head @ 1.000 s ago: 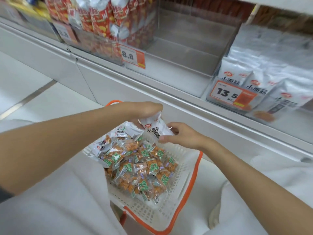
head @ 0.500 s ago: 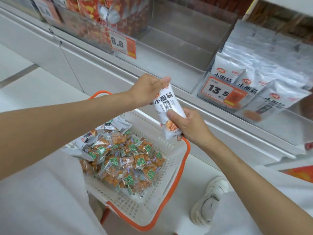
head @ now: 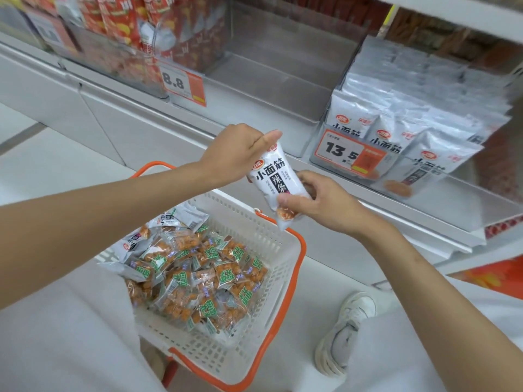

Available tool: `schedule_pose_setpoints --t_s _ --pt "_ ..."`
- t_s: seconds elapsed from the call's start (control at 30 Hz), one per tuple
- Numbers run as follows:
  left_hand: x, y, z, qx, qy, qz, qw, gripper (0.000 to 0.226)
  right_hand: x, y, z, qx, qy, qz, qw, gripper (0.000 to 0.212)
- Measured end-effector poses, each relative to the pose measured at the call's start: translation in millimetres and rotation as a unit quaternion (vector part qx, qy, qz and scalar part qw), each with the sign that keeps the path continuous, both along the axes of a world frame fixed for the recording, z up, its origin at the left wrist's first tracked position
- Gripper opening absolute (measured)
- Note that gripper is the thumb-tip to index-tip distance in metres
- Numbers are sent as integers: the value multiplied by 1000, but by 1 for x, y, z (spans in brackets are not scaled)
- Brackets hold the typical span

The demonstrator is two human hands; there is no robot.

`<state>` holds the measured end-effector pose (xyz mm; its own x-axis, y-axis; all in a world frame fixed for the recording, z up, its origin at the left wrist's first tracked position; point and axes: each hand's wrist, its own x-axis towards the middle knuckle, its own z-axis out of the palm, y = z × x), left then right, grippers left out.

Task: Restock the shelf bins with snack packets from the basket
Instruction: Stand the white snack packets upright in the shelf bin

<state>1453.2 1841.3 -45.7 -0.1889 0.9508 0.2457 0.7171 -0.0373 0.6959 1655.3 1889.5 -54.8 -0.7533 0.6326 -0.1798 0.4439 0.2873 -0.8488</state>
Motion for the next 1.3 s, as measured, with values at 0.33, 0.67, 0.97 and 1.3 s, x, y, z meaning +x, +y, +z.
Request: schedule_pose_setpoints --t_s 0.33,0.67,0.97,1.3 --pt "73 52 85 -12 -100 -118 988 31 77 36 64 -15 171 -151 974 19" --pt "217 131 166 97 17 -269 958 46 190 54 100 217 232 -374 871 19" --pt "241 195 115 13 189 -230 955 31 197 112 58 136 48 -414 899 21" --pt "243 218 91 7 217 -180 960 31 186 158 41 58 -140 -381 912 31"
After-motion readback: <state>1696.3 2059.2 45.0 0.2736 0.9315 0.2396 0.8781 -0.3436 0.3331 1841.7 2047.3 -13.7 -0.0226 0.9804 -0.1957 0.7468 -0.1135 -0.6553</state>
